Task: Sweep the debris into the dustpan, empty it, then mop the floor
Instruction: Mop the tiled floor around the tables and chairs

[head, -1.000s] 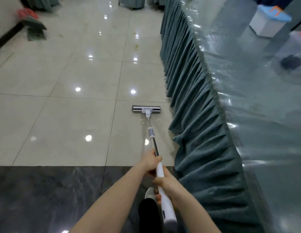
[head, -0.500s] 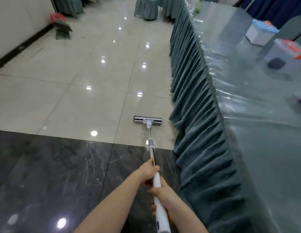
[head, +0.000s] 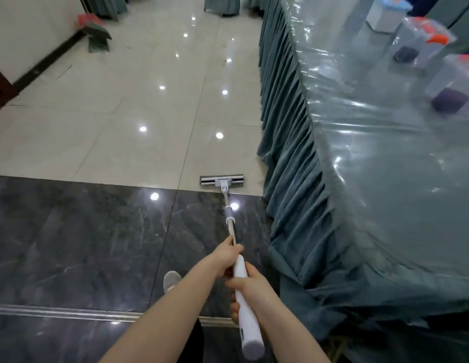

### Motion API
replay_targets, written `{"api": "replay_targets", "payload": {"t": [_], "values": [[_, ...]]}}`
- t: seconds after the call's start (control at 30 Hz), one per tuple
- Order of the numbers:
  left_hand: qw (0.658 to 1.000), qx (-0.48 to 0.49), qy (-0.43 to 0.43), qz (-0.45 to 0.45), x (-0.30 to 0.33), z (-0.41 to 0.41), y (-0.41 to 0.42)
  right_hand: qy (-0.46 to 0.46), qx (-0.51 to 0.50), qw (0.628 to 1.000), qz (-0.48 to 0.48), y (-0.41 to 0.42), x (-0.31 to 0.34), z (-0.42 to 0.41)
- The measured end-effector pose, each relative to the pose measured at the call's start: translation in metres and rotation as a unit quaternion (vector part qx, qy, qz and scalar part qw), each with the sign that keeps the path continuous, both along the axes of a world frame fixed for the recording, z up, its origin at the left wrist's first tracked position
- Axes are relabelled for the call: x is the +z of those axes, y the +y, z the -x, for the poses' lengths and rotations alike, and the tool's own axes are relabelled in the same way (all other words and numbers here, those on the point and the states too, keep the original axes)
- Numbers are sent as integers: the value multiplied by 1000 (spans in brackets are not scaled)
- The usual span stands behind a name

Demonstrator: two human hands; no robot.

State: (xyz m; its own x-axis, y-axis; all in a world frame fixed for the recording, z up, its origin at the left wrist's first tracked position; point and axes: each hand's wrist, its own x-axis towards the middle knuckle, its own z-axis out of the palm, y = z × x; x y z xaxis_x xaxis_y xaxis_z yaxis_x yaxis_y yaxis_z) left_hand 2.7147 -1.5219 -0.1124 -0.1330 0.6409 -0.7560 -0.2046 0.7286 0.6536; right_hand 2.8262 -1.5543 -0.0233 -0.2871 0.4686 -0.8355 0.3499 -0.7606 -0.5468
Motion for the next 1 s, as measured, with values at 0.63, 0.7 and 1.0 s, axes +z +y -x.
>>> {"api": "replay_targets", "payload": {"t": [0.63, 0.7, 1.0], "values": [[995, 52, 75, -27, -13, 164, 213, -83, 79, 992, -50, 219, -13, 172], [996, 50, 71, -16, -6, 195, 252, -96, 85, 991, -48, 258, -3, 204], [996, 29, 85, -29, 15, 297, 408, -91, 60, 993, -35, 410, 5, 311]]}}
